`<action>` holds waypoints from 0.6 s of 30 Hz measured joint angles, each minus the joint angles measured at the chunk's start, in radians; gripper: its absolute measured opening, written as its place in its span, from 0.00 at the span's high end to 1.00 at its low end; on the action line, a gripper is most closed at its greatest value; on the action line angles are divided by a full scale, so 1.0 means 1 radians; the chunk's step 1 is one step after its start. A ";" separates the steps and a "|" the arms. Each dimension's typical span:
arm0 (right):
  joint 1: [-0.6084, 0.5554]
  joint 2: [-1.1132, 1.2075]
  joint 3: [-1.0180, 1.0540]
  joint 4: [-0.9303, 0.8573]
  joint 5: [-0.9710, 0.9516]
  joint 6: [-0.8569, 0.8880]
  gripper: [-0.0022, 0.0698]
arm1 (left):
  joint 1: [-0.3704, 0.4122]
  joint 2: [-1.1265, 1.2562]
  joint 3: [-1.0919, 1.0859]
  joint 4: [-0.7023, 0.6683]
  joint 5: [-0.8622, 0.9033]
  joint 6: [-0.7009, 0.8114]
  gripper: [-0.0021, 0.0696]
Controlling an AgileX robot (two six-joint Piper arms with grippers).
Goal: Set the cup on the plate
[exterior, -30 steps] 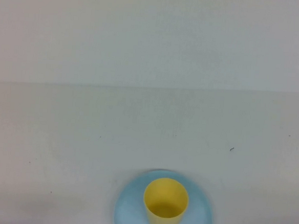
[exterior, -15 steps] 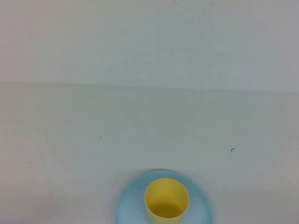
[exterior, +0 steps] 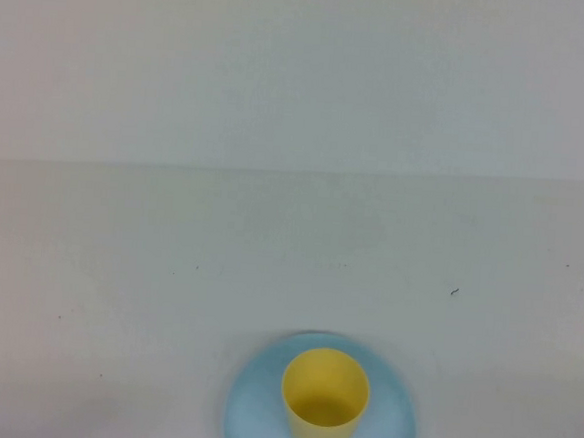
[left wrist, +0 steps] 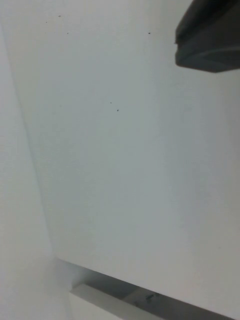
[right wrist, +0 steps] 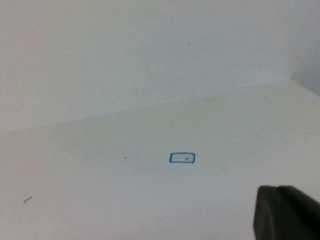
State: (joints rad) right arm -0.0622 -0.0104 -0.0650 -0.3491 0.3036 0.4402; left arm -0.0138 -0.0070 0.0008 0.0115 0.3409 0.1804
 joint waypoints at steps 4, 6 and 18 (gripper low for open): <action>0.000 0.000 0.000 0.000 0.000 0.000 0.97 | 0.000 0.000 0.000 0.000 0.000 0.000 0.97; 0.000 0.000 0.000 0.000 0.000 0.000 0.97 | 0.000 0.000 0.000 0.000 0.000 0.000 0.97; 0.000 0.000 0.063 0.080 -0.040 -0.126 0.97 | 0.000 0.000 0.000 0.000 0.000 0.000 0.97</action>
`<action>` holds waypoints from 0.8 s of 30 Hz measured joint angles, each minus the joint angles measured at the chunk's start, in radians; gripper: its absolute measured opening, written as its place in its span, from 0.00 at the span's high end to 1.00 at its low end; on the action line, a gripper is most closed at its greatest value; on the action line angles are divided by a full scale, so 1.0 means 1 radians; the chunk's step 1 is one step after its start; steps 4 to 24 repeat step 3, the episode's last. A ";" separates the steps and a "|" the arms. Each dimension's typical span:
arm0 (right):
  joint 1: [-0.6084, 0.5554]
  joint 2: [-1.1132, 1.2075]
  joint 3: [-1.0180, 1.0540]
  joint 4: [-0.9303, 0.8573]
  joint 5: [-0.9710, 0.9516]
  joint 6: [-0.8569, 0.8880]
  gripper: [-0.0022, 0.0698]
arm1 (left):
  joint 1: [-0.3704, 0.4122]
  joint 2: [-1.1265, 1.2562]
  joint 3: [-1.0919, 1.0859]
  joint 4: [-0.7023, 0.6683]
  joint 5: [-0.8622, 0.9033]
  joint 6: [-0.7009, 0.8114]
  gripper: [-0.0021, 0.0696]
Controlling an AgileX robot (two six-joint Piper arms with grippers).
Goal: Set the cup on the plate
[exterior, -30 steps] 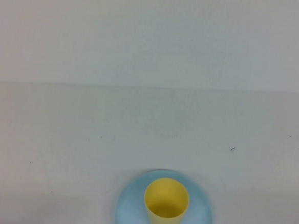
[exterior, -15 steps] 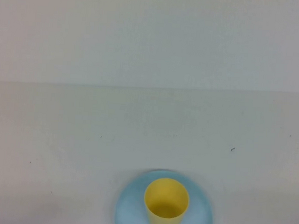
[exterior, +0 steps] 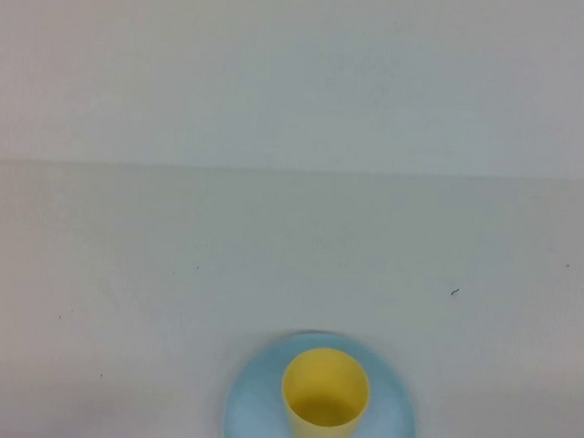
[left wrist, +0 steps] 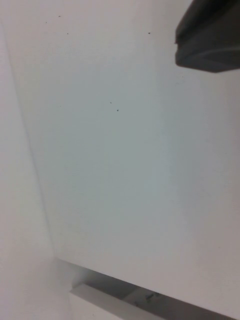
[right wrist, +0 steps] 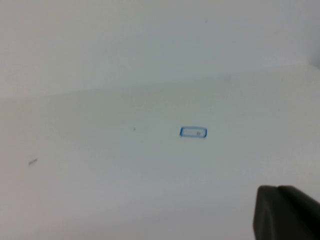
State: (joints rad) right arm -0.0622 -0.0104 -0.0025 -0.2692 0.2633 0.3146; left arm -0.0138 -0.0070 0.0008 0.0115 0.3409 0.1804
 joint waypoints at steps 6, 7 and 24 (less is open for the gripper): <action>0.000 0.000 0.024 0.095 0.058 -0.067 0.97 | 0.000 0.000 0.000 0.000 0.000 0.000 0.97; 0.000 0.000 0.024 0.095 0.058 -0.067 0.97 | 0.000 0.000 0.000 0.000 0.000 0.000 0.97; 0.000 0.000 0.024 0.095 0.058 -0.067 0.97 | 0.000 0.000 0.000 0.000 0.000 0.000 0.97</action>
